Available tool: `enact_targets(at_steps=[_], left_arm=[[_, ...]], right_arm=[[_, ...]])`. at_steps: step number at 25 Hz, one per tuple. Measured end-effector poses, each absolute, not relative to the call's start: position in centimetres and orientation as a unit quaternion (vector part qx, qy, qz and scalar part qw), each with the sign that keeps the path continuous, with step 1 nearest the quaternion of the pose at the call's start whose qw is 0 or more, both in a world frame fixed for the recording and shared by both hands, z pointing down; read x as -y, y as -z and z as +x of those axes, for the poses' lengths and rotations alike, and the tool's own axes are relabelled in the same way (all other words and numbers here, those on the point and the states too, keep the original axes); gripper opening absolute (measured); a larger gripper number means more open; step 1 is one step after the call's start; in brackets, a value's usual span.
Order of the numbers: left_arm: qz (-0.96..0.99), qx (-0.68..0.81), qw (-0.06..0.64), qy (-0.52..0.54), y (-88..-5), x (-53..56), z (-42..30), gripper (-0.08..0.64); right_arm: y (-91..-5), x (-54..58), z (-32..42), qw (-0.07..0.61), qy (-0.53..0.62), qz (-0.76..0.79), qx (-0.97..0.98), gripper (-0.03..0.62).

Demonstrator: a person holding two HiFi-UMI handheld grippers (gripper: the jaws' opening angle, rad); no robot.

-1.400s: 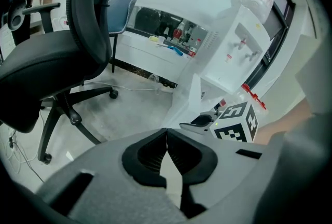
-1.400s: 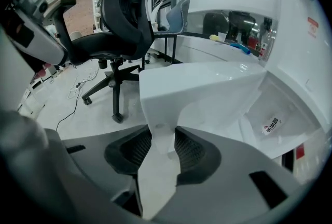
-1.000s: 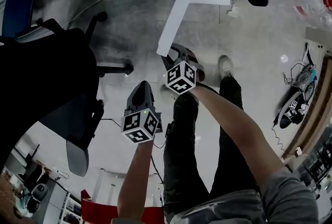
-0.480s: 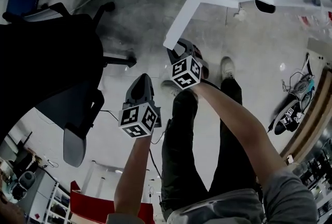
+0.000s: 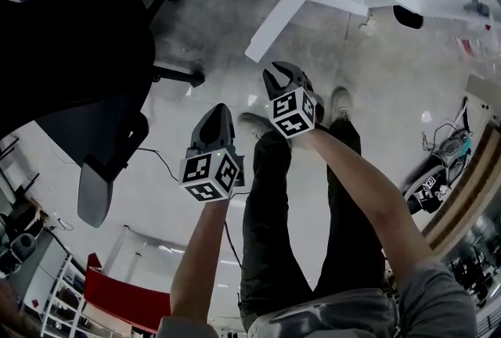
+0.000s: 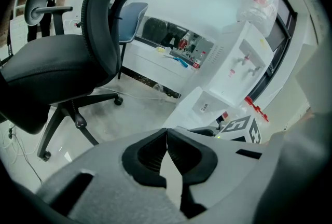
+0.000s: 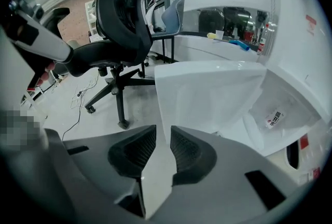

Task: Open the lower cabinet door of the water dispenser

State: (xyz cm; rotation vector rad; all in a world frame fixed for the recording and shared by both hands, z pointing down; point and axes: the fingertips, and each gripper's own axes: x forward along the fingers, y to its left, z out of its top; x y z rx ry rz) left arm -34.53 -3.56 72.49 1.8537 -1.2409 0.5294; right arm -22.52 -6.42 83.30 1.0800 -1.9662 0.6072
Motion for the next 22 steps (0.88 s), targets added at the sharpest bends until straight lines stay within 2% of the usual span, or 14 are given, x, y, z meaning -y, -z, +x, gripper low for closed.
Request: enact_targets(at_steps=[10,22], left_arm=[[0.737,0.503,0.406,-0.197,-70.4,0.8,-30.4,0.009],[0.764,0.518,0.344,-0.172,-60.0,1.5,-24.5,0.009]], right_arm=[[-78.0,3.8,-20.7,0.342,-0.240,0.400,0.816,0.028],[-63.6,4.7,-18.4,0.228,-0.250,0.384,0.859,0.011]])
